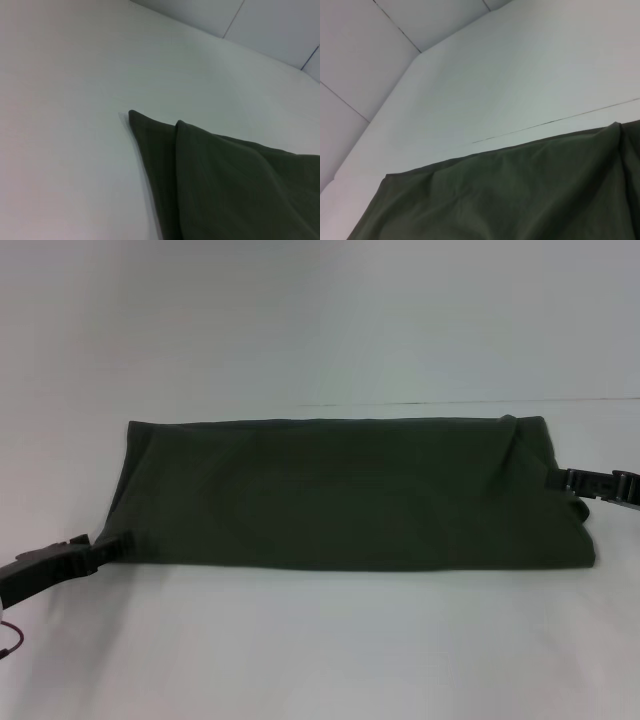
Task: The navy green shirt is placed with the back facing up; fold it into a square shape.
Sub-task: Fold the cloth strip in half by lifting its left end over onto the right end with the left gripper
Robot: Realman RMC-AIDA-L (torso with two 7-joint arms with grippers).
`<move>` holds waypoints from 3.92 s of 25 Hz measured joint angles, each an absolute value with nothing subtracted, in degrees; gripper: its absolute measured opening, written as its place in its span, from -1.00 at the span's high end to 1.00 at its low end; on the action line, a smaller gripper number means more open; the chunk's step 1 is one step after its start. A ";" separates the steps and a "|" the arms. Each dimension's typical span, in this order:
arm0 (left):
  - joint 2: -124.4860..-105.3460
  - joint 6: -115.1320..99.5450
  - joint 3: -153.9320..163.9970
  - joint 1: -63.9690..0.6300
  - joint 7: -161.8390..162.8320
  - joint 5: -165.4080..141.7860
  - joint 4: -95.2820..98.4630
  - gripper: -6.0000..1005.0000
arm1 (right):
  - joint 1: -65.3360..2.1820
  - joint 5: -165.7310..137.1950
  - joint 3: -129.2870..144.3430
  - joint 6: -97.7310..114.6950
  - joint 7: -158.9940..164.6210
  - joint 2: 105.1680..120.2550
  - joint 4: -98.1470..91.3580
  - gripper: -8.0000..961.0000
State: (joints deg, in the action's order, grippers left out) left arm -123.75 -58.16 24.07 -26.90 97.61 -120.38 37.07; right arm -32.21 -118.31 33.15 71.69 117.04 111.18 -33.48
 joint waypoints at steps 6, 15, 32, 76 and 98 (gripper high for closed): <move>-123.75 -58.35 24.12 -26.89 97.57 -121.33 37.00 -0.53 | -32.19 -118.29 33.18 71.50 117.07 111.22 -33.49 -0.62; -123.75 -57.64 25.62 -26.89 97.59 -121.78 37.05 -0.48 | -31.97 -118.29 33.23 71.07 117.07 111.35 -33.49 -0.61; -123.75 -55.24 25.75 -27.66 97.95 -121.89 36.97 0.71 | -31.58 -120.13 33.42 71.55 117.53 111.10 -33.49 -0.61; -123.66 -56.21 27.95 -28.47 98.79 -122.60 37.18 0.92 | -32.44 -131.16 32.87 65.63 121.96 113.17 -33.22 0.81; -123.75 -60.98 27.24 -25.98 100.70 -122.64 40.81 0.92 | -30.61 -130.95 30.76 65.30 121.26 112.58 -34.00 0.98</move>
